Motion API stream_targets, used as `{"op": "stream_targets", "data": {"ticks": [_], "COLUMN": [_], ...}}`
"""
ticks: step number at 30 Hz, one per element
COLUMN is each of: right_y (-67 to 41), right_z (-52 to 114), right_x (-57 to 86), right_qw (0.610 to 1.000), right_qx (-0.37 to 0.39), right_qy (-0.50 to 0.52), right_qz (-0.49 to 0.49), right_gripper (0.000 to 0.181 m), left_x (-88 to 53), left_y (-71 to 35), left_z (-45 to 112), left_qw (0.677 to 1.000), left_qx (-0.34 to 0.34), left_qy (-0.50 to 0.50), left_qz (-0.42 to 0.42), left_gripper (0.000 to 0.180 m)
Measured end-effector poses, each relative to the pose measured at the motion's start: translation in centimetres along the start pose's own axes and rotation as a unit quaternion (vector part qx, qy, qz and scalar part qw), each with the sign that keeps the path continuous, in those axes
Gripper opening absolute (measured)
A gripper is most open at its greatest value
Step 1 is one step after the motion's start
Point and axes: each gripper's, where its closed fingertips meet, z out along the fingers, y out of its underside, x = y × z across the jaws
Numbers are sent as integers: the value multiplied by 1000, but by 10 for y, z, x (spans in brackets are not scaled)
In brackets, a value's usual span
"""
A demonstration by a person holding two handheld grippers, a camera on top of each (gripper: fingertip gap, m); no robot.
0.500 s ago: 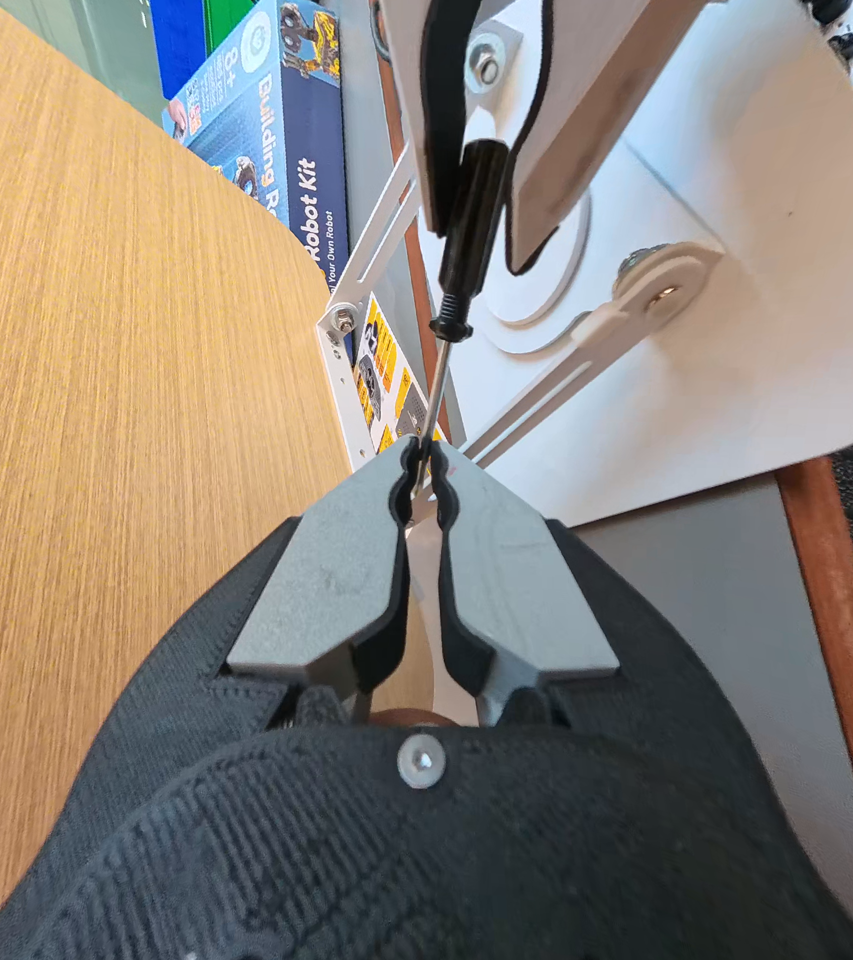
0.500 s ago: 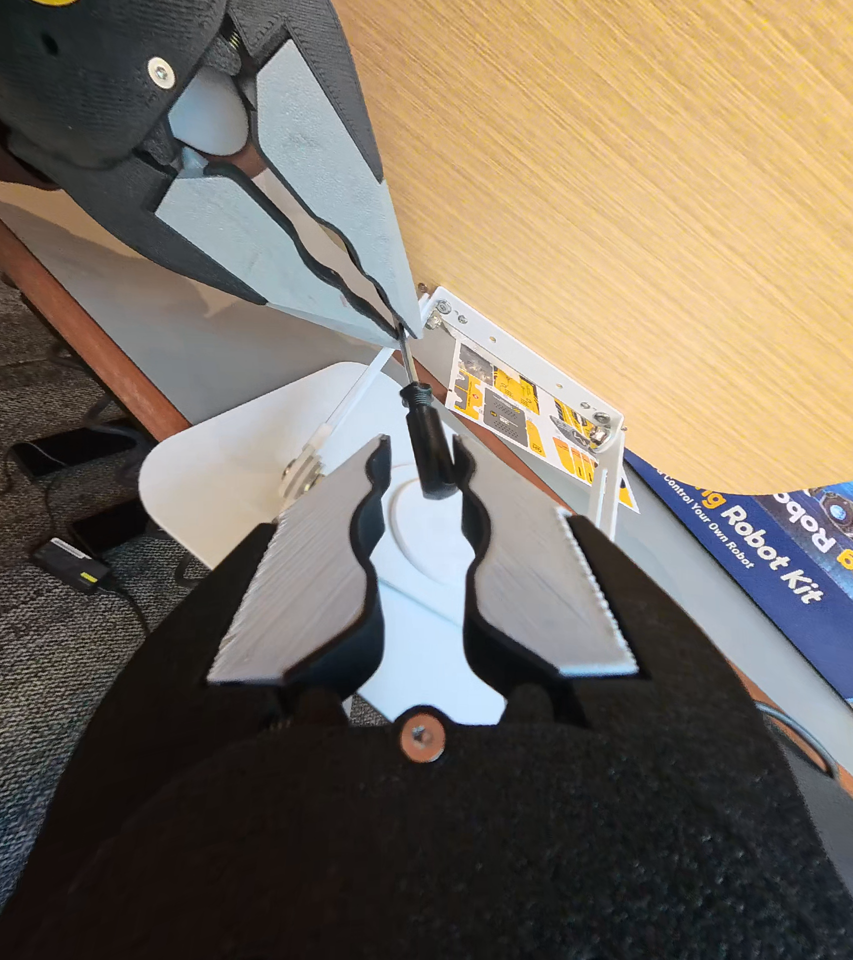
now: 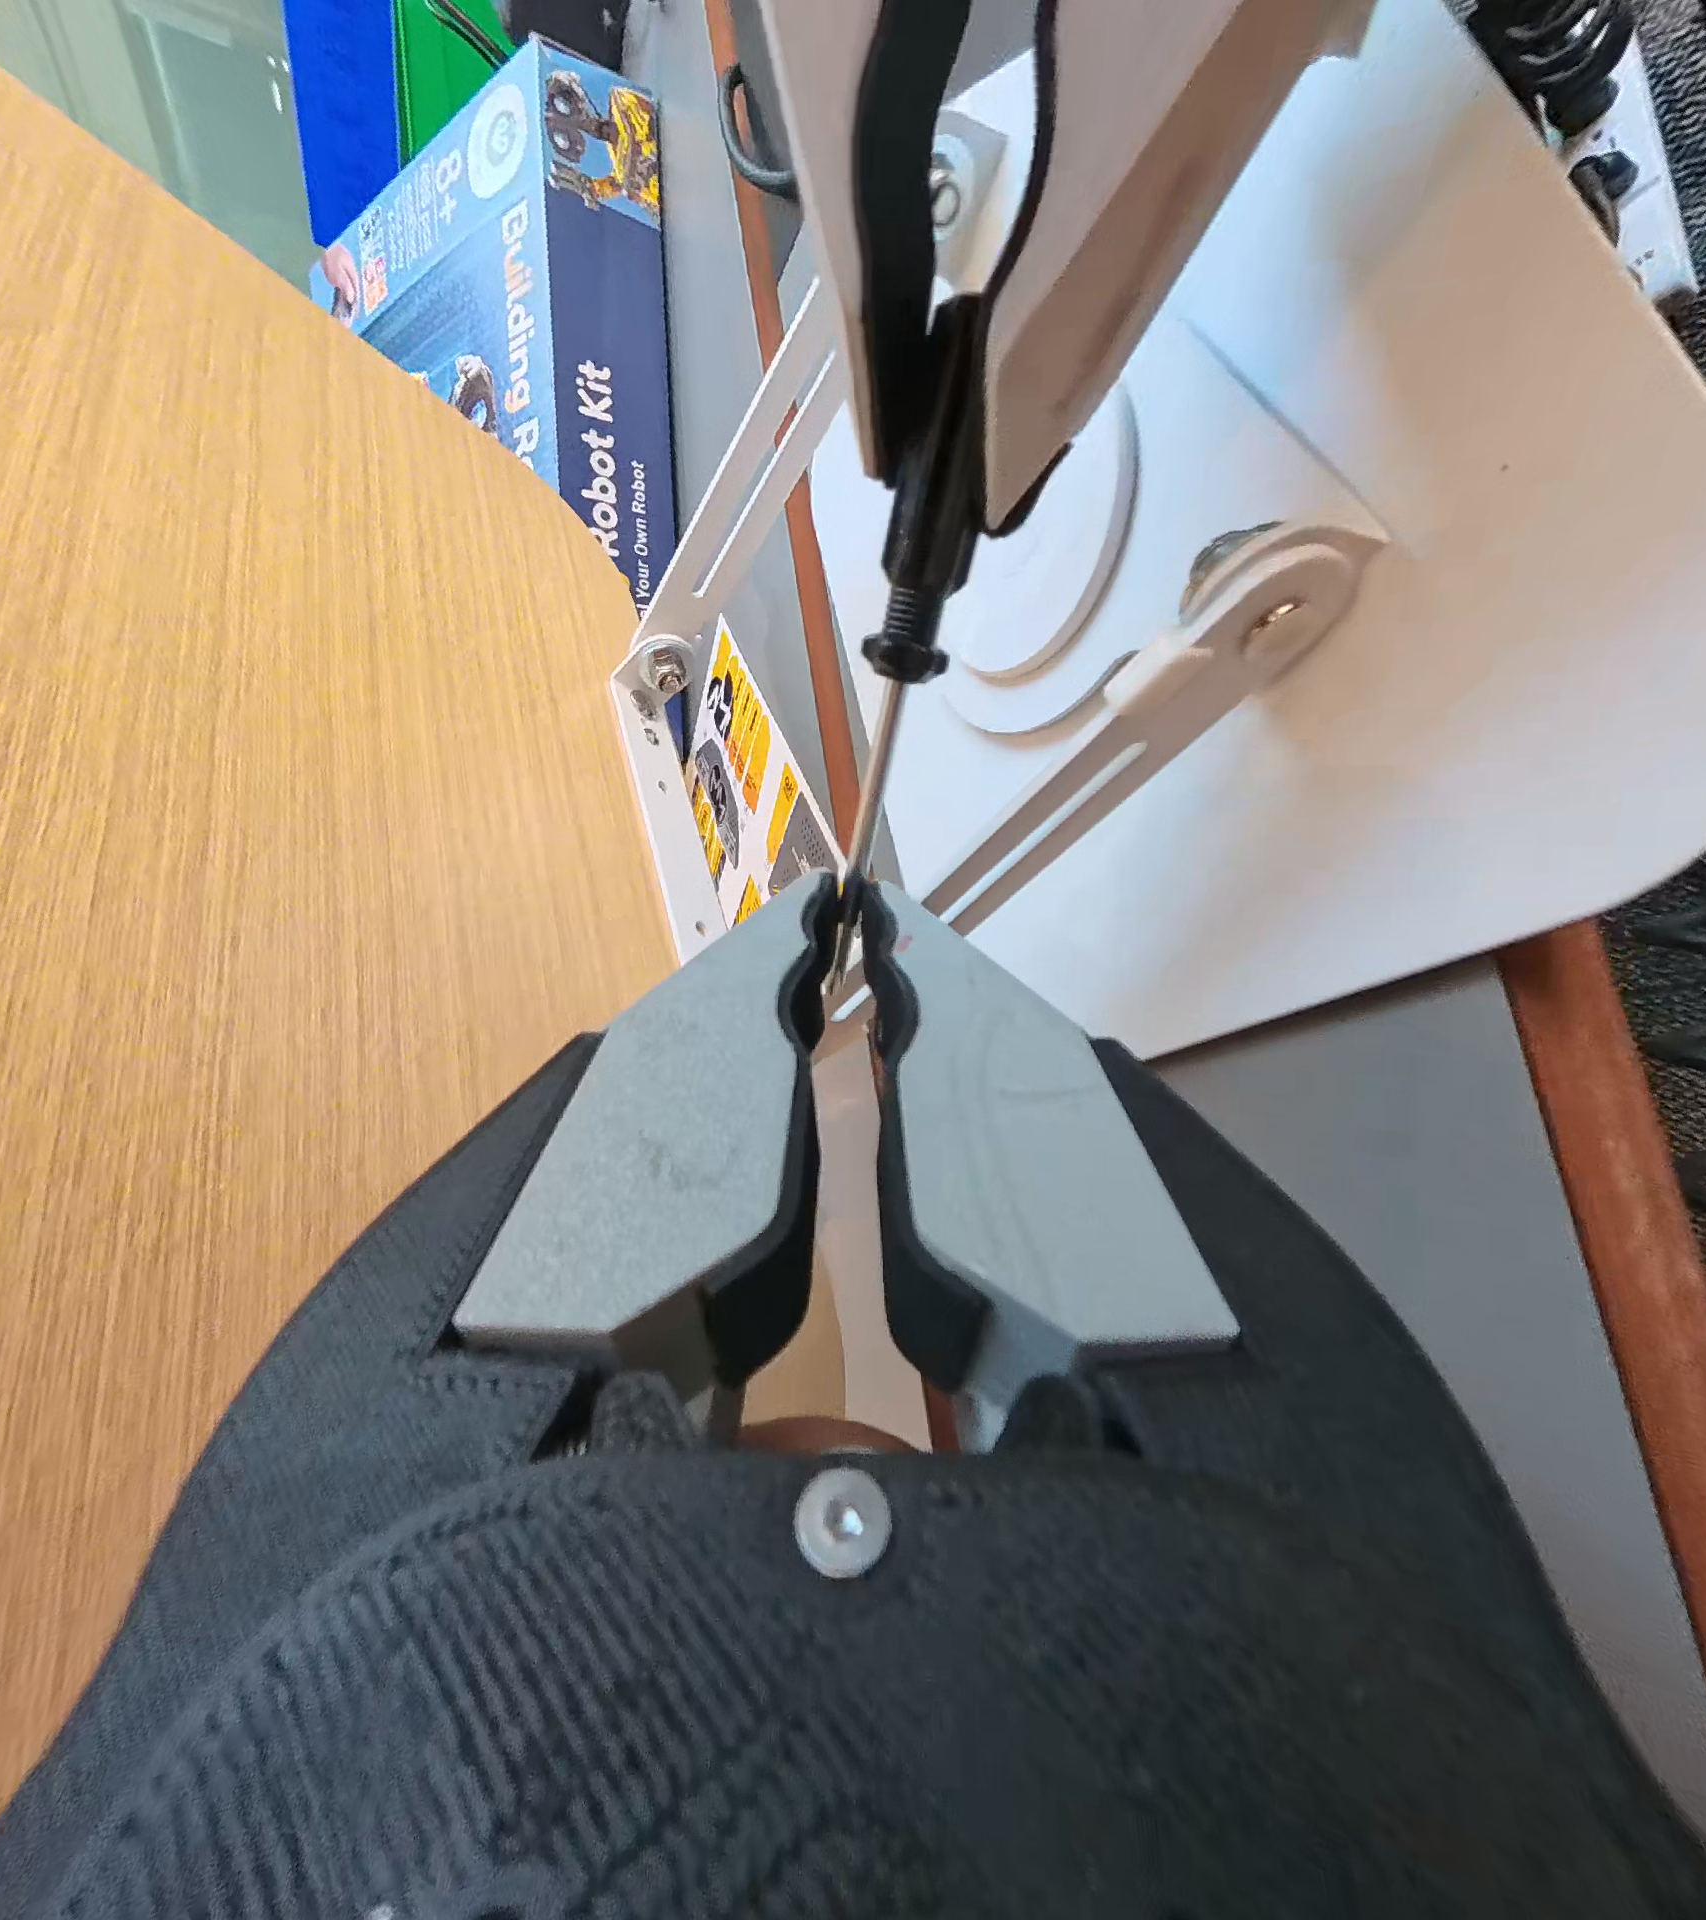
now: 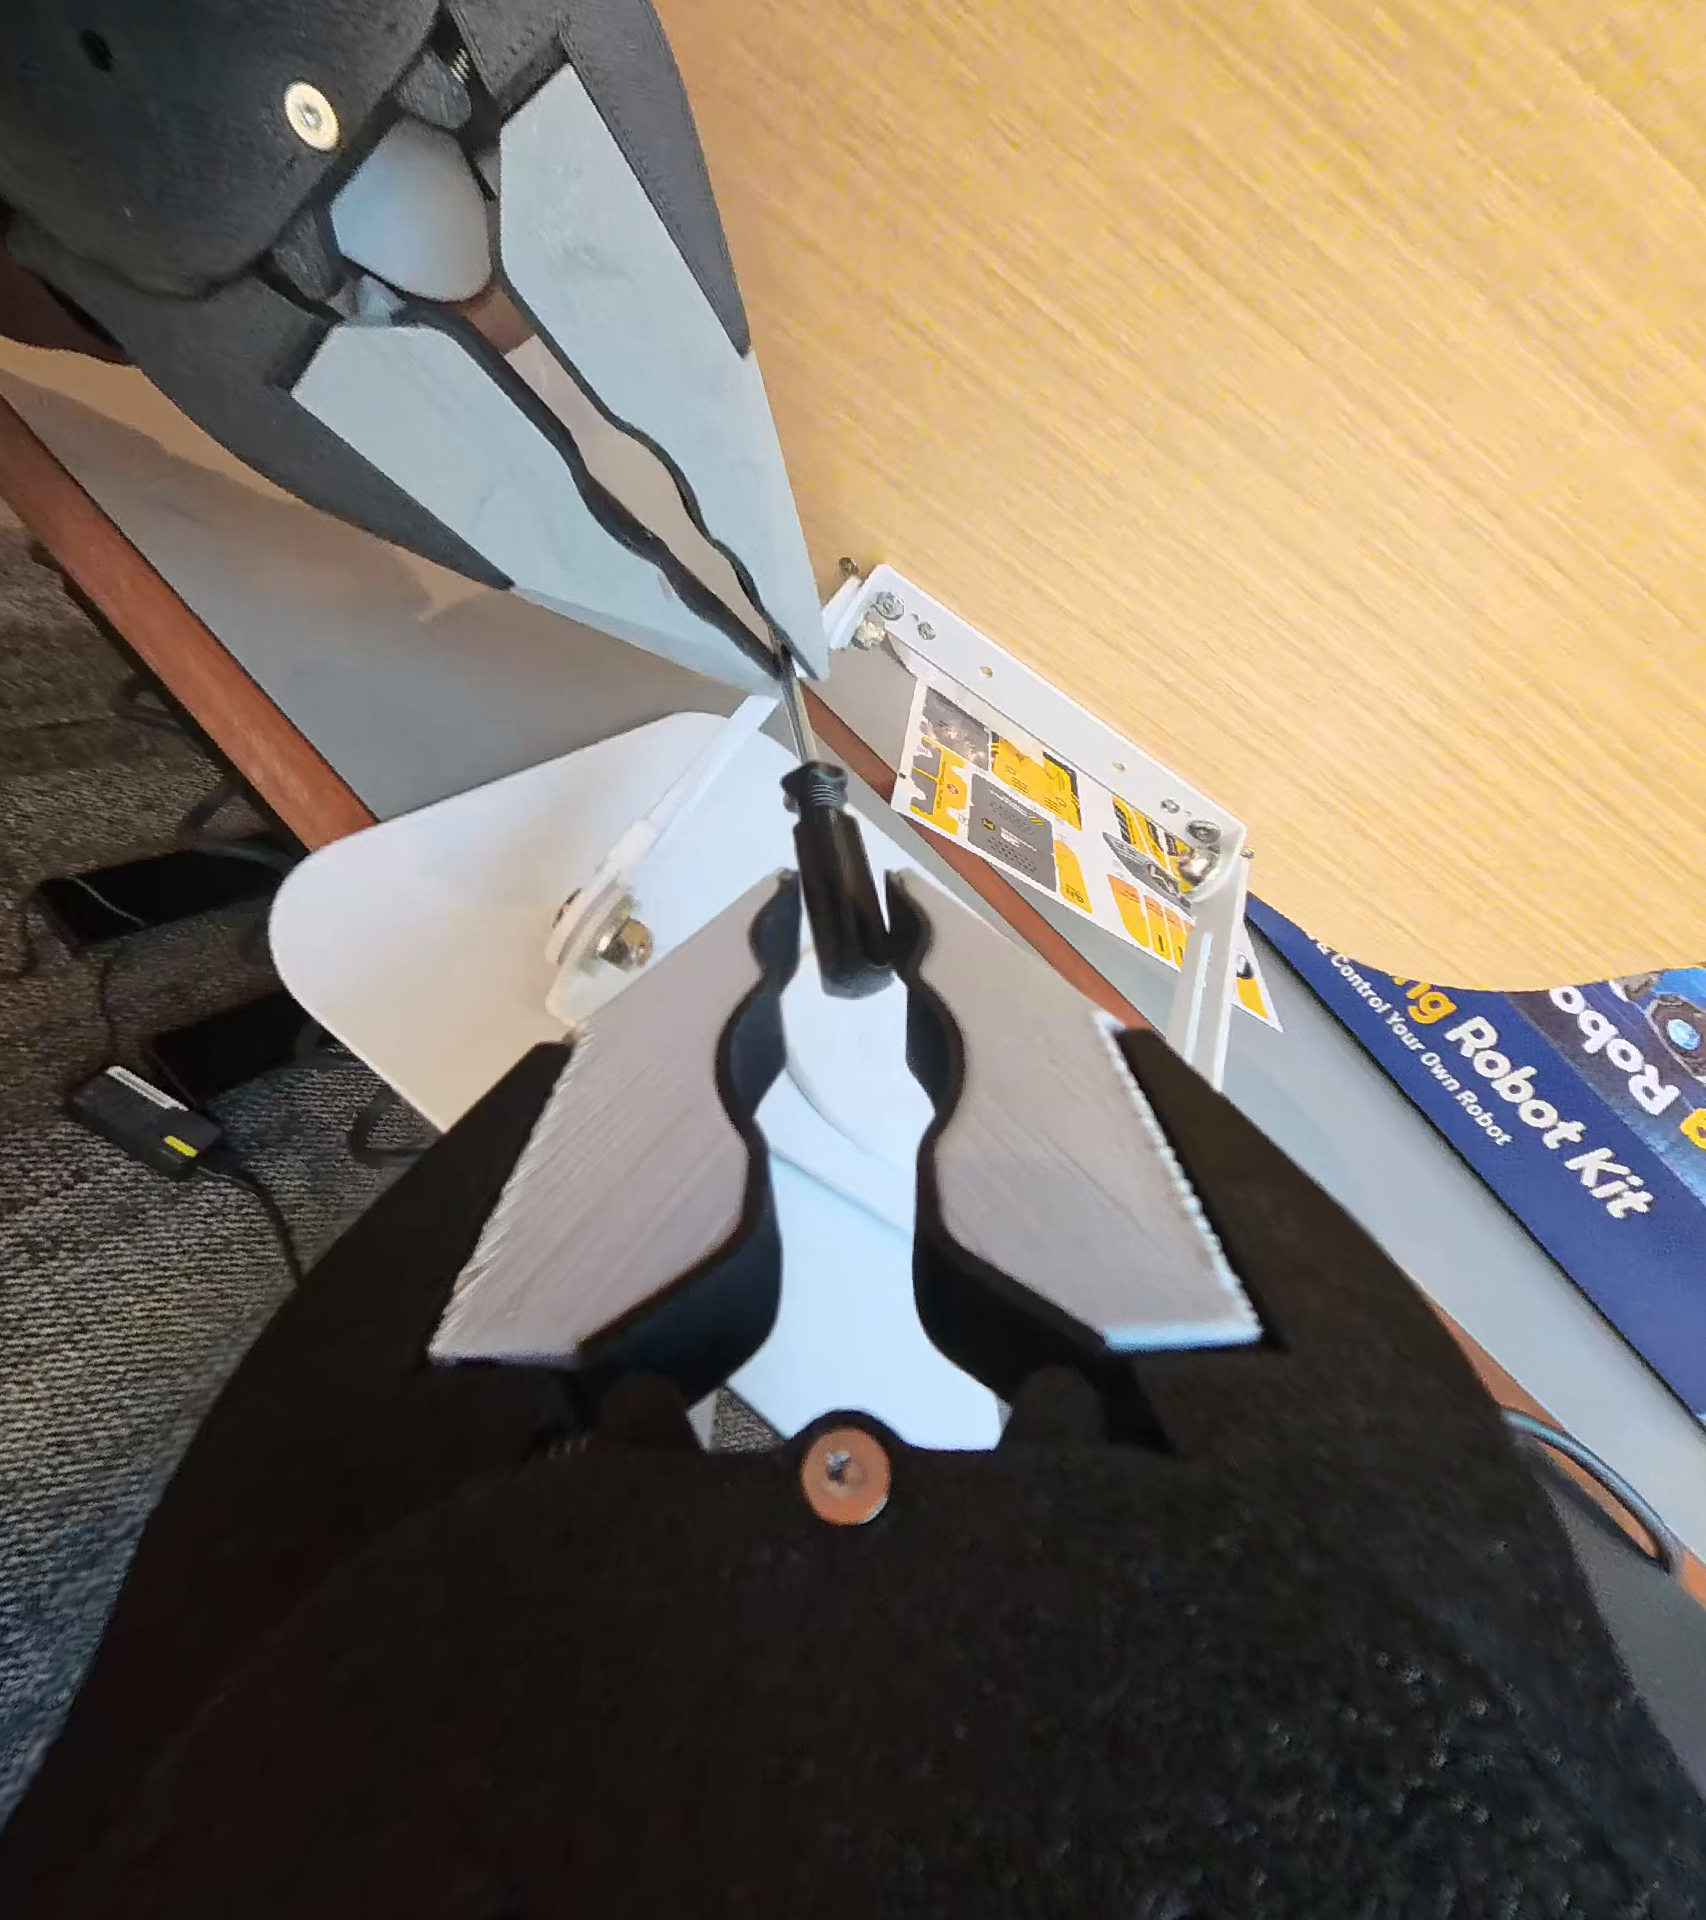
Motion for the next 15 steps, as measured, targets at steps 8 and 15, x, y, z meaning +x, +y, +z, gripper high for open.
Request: {"op": "stream_targets", "data": {"ticks": [8, 15], "right_y": [0, 5], "right_z": [-12, -38], "right_x": [-3, 24], "right_qw": [998, 985], "right_qx": [33, 98], "right_qy": [-38, -46], "right_qz": [30, 133], "right_gripper": [12, 22], "left_x": [3, 2], "left_y": [-10, -6], "left_z": [-1, -3], "left_qw": [999, 999], "left_qx": [23, 6], "left_qy": [11, 16], "left_qz": [-27, -46], "left_gripper": [2, 2]}}
